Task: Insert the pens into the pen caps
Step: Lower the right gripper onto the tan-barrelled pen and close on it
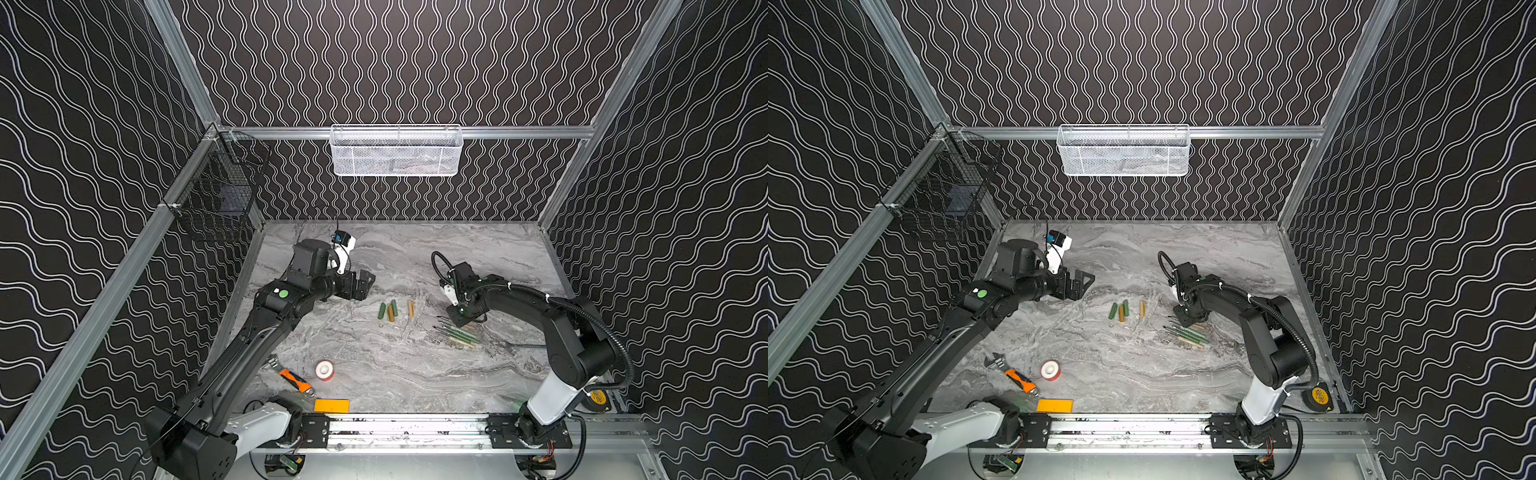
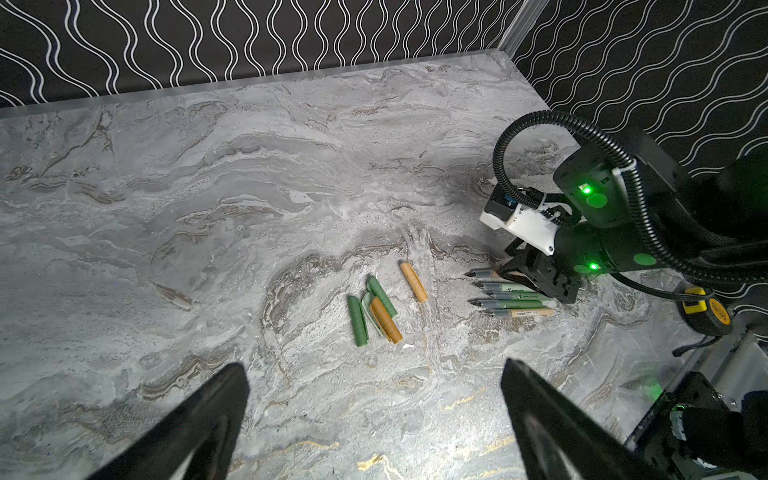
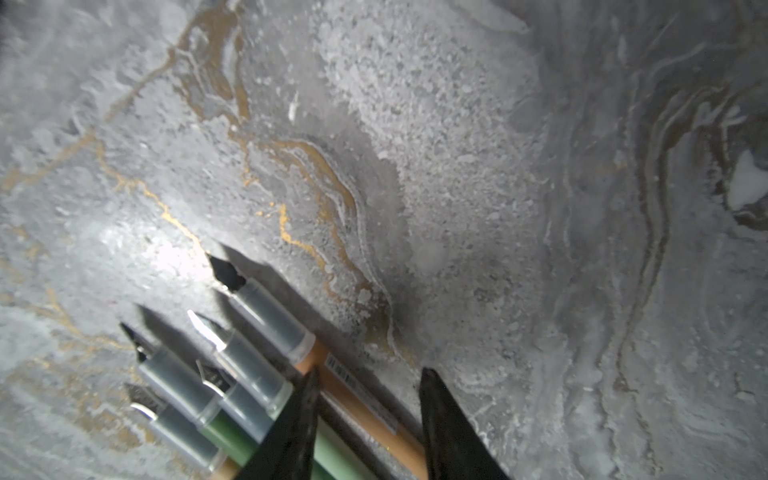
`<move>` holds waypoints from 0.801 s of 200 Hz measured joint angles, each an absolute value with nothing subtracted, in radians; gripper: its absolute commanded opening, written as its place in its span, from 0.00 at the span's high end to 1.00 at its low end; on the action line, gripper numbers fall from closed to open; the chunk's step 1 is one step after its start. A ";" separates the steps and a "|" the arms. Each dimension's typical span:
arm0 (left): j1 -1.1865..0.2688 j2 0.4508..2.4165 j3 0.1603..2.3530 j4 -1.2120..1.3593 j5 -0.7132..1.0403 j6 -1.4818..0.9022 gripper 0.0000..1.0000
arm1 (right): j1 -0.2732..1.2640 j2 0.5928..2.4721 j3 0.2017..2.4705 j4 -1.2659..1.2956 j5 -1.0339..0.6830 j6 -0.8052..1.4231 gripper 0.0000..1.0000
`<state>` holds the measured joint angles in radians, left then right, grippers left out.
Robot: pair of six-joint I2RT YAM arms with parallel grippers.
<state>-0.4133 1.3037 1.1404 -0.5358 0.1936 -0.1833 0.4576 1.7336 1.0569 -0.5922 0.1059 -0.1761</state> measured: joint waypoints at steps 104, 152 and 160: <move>-0.405 1.308 1.140 -0.535 0.203 -0.184 0.01 | 0.457 1.706 1.043 -0.591 0.094 -0.180 0.57; -0.399 1.308 1.140 -0.535 0.216 -0.184 0.01 | 0.457 1.714 1.043 -0.592 0.088 -0.180 0.57; -0.399 1.308 1.140 -0.535 0.216 -0.184 0.01 | 0.457 1.715 1.043 -0.591 0.088 -0.180 0.57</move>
<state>-0.3992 1.3079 1.1404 -0.5350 0.2161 -0.1841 0.4572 1.7153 1.0431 -0.5915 0.0883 -0.1799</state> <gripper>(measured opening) 0.986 0.430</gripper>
